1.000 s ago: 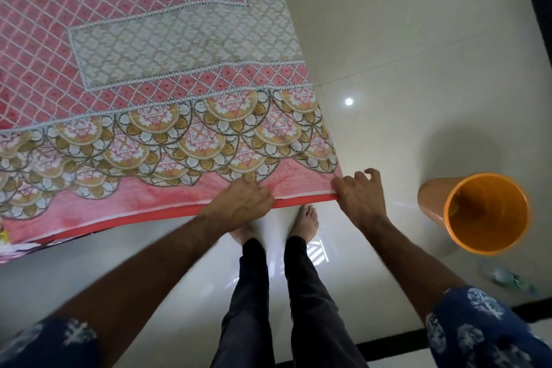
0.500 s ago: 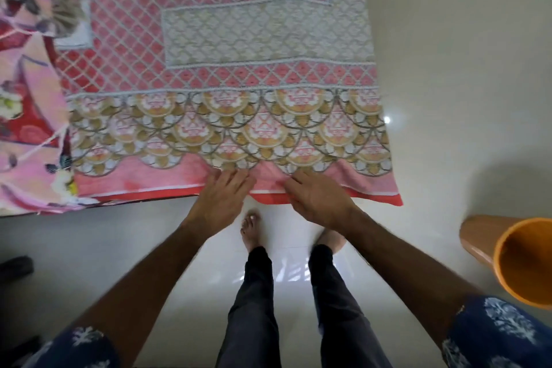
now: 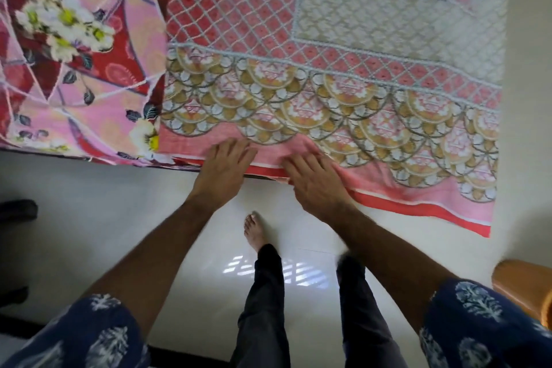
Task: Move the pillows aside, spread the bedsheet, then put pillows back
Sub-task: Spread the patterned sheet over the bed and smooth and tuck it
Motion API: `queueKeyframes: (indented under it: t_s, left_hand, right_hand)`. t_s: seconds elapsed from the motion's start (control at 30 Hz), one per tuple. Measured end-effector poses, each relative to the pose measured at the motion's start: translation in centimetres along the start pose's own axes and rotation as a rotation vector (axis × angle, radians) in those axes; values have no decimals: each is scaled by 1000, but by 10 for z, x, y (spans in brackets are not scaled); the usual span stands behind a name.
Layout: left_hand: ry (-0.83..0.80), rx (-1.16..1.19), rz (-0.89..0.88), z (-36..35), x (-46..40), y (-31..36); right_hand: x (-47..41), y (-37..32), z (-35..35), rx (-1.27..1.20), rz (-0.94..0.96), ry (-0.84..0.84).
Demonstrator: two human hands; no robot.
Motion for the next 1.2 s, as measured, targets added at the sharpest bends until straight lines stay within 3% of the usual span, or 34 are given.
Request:
queueKeyframes:
  t_s: [0.13,0.37,0.6,0.67,0.8,0.93,1.0,1.1,1.2]
  left_hand:
    - [86,59,-40,-3,-2,-32]
    - [145,129,-170,17,-7,-90]
    - [336,117,-410,10,13,-107]
    - [267,108,-419,-10,25,-95]
    - [23,64,-253,-37,27,-85]
    - [155,240,-276,-18,32,-93]
    - [217,321,-143,-8,31,-113]
    - [225,376,294,-8,23,-158]
    - [152,661,710,-25,15,-197]
  right_hand:
    - [-24,-13,3,49,-147,-4]
    - [-55,-27,22,119,-241,8]
    - [-54,-54,9,-71,-139,-222]
    - [-45,-59,6,-19,-117,-213]
    - [-46,-56,-3,-11,-81,-205]
    - [-52,-53,-18,-93,104,-337]
    - [-55,-55,-13,-128,167,-385]
    - [-75,-58,5,-196,251,-207]
    - [-108,-61,12,-223,209,-65]
Point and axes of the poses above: each hand's wrist, its own x-axis away from the middle knuckle, its own z-axis out of the back of the hand, y = z × x, the point moved 4 cm from there along -x, towards the middle knuckle, and after that the axes turned 3 degrees about -x, right-handed, at the moved point
